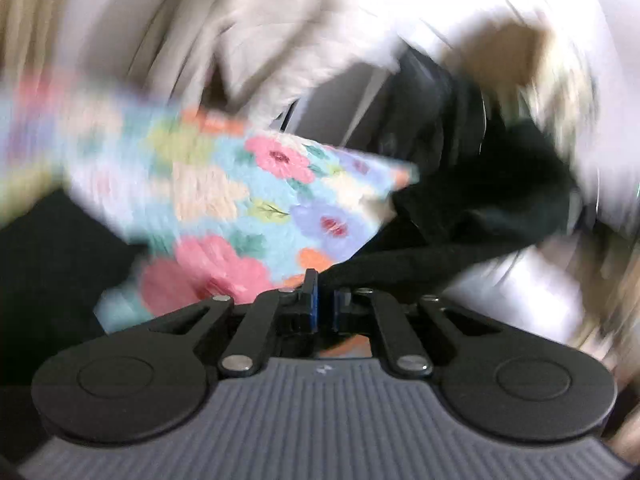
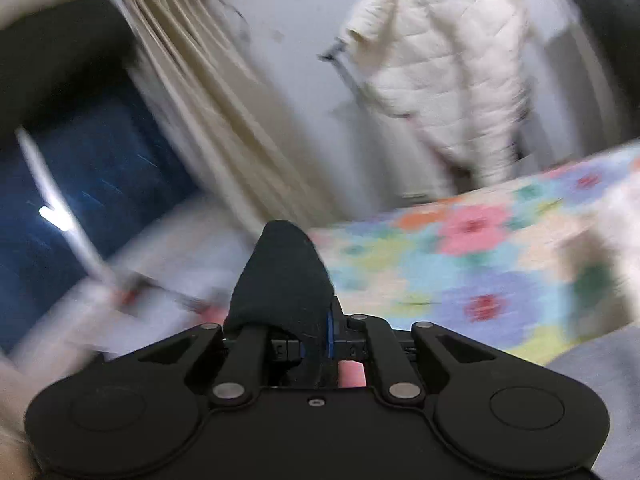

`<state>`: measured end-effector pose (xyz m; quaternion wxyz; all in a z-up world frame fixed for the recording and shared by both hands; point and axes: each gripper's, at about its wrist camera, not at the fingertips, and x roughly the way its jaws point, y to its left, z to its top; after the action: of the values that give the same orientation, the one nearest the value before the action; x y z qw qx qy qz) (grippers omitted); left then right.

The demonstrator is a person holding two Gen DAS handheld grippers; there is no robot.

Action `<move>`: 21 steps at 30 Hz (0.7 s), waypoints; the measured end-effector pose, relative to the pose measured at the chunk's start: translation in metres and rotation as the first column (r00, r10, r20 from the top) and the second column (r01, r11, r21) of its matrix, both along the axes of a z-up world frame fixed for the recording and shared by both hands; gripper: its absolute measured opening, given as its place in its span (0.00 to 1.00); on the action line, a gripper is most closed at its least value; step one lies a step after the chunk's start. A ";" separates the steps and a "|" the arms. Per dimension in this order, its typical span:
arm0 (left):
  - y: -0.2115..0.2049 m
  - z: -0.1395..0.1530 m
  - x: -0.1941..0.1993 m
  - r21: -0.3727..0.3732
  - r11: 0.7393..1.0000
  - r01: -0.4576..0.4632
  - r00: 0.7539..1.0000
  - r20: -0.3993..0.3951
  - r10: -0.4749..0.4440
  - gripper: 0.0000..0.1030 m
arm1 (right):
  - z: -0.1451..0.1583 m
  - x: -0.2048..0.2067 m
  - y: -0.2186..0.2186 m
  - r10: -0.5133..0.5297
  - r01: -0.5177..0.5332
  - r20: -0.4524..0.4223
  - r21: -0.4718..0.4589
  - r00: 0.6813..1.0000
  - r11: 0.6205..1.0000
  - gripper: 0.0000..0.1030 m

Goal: Fold clothes

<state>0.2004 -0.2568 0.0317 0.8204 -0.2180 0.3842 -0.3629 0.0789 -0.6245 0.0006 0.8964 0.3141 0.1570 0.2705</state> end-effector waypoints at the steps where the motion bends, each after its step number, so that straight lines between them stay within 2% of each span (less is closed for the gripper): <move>1: -0.002 -0.010 0.009 0.028 1.000 -0.010 0.998 -0.055 0.012 0.08 | -0.005 0.002 -0.008 0.045 -0.046 0.009 0.113 0.999 0.992 0.17; 2: -0.008 -0.021 0.016 0.082 0.996 -0.017 0.995 -0.095 0.025 0.08 | -0.015 0.008 -0.016 0.089 -0.089 0.011 0.238 0.996 0.967 0.17; 4: -0.018 -0.042 0.030 0.190 0.981 -0.024 0.983 -0.172 0.057 0.08 | -0.041 0.025 -0.021 0.107 -0.078 -0.050 0.401 0.993 0.913 0.17; 5: -0.031 -0.051 0.030 0.287 0.958 0.013 0.988 -0.152 0.032 0.09 | -0.055 0.034 -0.023 0.117 -0.065 -0.082 0.475 0.990 0.878 0.17; 7: -0.062 -0.056 0.012 0.485 0.871 0.074 0.997 -0.014 -0.077 0.11 | -0.075 0.046 -0.018 0.010 0.084 -0.227 0.398 0.974 0.914 0.17; 8: -0.078 -0.052 -0.003 0.548 0.830 0.099 0.986 0.057 -0.155 0.13 | -0.080 0.050 -0.015 -0.047 0.136 -0.274 0.316 0.961 0.939 0.17; 9: -0.092 -0.046 -0.020 0.594 0.797 0.111 0.964 0.129 -0.231 0.17 | -0.084 0.053 -0.011 -0.107 0.183 -0.310 0.227 0.945 0.957 0.17; 10: -0.105 -0.038 -0.036 0.625 0.774 0.106 0.937 0.199 -0.288 0.31 | -0.087 0.054 -0.009 -0.145 0.206 -0.324 0.161 0.935 0.965 0.17; 11: -0.116 -0.031 -0.048 0.641 0.762 0.091 0.908 0.262 -0.328 0.40 | -0.088 0.055 -0.006 -0.169 0.214 -0.329 0.105 0.929 0.971 0.17; 13: -0.135 -0.021 -0.061 0.642 0.764 0.070 0.849 0.363 -0.383 0.45 | -0.088 0.056 -0.004 -0.189 0.223 -0.328 0.069 0.926 0.972 0.17; 14: -0.144 -0.016 -0.067 0.640 0.766 0.060 0.816 0.411 -0.407 0.55 | -0.086 0.056 -0.002 -0.192 0.221 -0.316 0.057 0.929 0.974 0.17; 15: -0.153 -0.011 -0.074 0.638 0.768 0.050 0.778 0.457 -0.430 0.60 | -0.083 0.056 0.000 -0.195 0.218 -0.303 0.045 0.933 0.975 0.17; 19: -0.180 -0.010 -0.076 0.630 0.776 0.003 0.712 0.544 -0.445 0.72 | -0.073 0.057 0.017 -0.190 0.192 -0.258 -0.019 0.947 0.981 0.17; 21: -0.190 -0.014 -0.070 0.642 0.766 -0.008 0.698 0.552 -0.456 0.73 | -0.071 0.057 0.024 -0.148 0.144 -0.241 -0.037 0.959 0.989 0.17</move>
<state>0.1301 -0.4469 0.0181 0.8728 0.2534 0.1752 -0.3786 0.1354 -0.6006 -0.0701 0.8908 0.3471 0.2445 0.1618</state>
